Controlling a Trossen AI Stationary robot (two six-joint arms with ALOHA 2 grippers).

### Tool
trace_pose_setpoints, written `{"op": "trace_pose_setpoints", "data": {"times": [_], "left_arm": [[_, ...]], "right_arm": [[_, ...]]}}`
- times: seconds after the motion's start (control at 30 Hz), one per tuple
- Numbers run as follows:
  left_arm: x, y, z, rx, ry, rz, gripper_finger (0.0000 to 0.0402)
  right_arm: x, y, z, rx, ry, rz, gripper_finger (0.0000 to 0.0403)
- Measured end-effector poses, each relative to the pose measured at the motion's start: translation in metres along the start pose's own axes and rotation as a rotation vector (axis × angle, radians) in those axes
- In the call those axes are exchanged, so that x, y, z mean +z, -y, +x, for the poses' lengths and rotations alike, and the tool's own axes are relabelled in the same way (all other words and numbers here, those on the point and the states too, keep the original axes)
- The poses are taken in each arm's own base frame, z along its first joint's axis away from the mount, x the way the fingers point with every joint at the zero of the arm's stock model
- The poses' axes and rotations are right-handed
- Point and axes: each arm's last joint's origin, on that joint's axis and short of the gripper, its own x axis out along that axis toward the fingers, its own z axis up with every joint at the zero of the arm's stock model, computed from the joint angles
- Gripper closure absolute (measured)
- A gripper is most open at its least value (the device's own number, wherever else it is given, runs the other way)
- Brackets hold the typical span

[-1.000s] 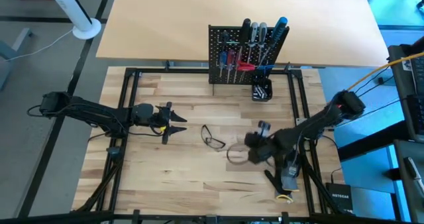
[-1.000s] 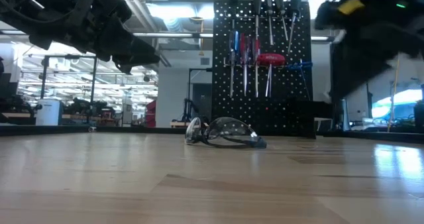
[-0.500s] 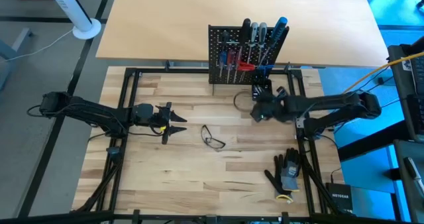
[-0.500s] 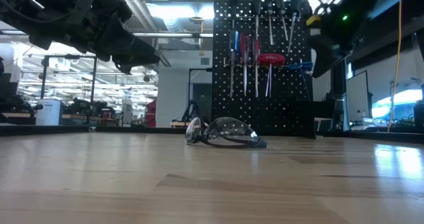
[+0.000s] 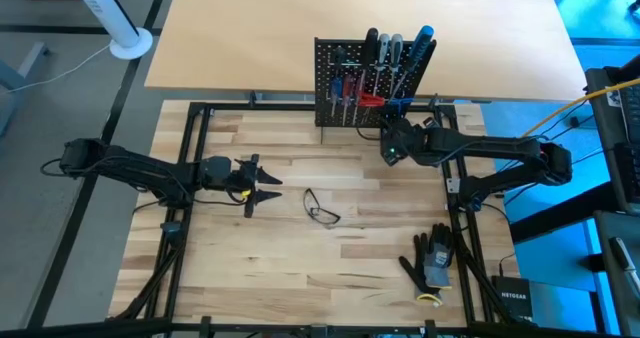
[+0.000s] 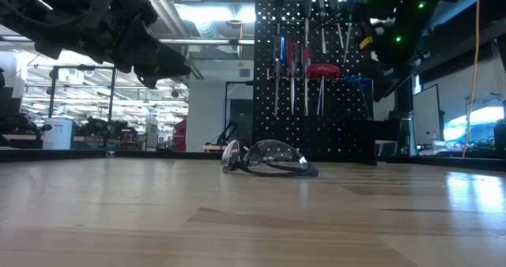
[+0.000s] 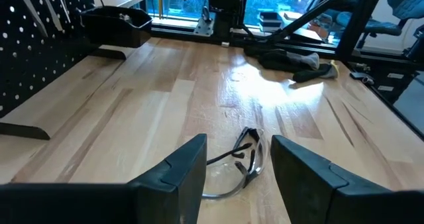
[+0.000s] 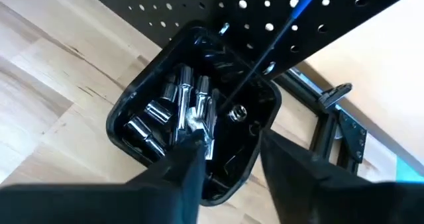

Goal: Hang tools onto peg board
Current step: Put the silver socket in the black bin on the peg board

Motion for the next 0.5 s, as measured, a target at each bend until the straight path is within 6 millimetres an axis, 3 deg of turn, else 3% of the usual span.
{"op": "trace_pose_setpoints", "data": {"times": [0.17, 0.3, 0.5], "left_arm": [[0.005, -0.001, 0.001, 0.007, 0.001, -0.050, 0.0243], [0.010, -0.001, 0.005, 0.041, -0.119, -0.056, 0.0243], [0.038, -0.005, 0.002, 0.310, -0.355, -0.036, 0.0243]], "right_arm": [[-0.002, -0.004, -0.003, 0.061, -0.021, -0.025, 0.0210], [-0.007, -0.012, -0.012, 0.145, -0.027, -0.012, 0.0199], [-0.020, -0.032, -0.038, 0.264, 0.023, -0.037, 0.0204]]}}
